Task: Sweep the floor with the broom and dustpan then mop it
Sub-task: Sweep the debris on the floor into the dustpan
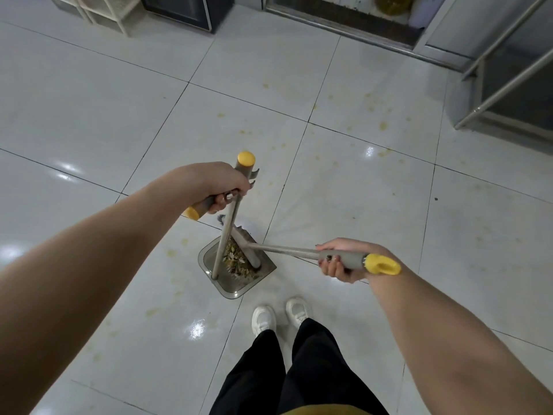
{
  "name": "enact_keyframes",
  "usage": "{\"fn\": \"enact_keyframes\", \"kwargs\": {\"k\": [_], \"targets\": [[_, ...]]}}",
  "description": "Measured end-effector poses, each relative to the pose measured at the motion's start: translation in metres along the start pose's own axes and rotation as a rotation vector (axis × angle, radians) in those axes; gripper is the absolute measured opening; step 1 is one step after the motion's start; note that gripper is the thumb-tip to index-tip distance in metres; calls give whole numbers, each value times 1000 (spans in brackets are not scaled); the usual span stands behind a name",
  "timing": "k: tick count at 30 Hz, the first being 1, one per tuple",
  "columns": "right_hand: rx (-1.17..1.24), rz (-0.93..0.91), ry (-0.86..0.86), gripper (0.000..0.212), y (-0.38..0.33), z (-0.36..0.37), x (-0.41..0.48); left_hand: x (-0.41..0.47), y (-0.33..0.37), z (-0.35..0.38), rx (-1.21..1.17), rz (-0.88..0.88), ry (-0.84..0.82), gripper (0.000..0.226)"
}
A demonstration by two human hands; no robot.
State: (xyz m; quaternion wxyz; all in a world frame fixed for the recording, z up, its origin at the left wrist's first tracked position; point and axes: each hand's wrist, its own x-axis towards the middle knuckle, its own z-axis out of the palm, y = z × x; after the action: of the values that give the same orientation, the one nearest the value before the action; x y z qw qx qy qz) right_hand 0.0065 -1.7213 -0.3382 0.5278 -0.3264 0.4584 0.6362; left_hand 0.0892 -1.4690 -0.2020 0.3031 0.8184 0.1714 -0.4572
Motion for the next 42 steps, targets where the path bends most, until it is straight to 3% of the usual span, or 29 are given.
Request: {"fn": "enact_keyframes", "kwargs": {"k": [7, 14, 18, 27, 34, 42], "targets": [[-71, -77, 138, 43, -5, -14, -25, -4, 2, 11, 26, 6, -18, 26], [-72, -128, 210, 43, -2, -5, 6, -5, -3, 12, 32, 8, -14, 28], [-41, -211, 226, 29, 7, 8, 32, -5, -8, 11, 18, 3, -8, 29], [22, 13, -81, 45, 22, 12, 34, -8, -12, 14, 3, -2, 9, 31], [46, -113, 47, 43, 12, -14, 2, -15, -18, 16, -1, 10, -3, 28], [179, -112, -14, 40, 31, 9, 46, -14, -25, 16, 10, 16, 6, 29]]}}
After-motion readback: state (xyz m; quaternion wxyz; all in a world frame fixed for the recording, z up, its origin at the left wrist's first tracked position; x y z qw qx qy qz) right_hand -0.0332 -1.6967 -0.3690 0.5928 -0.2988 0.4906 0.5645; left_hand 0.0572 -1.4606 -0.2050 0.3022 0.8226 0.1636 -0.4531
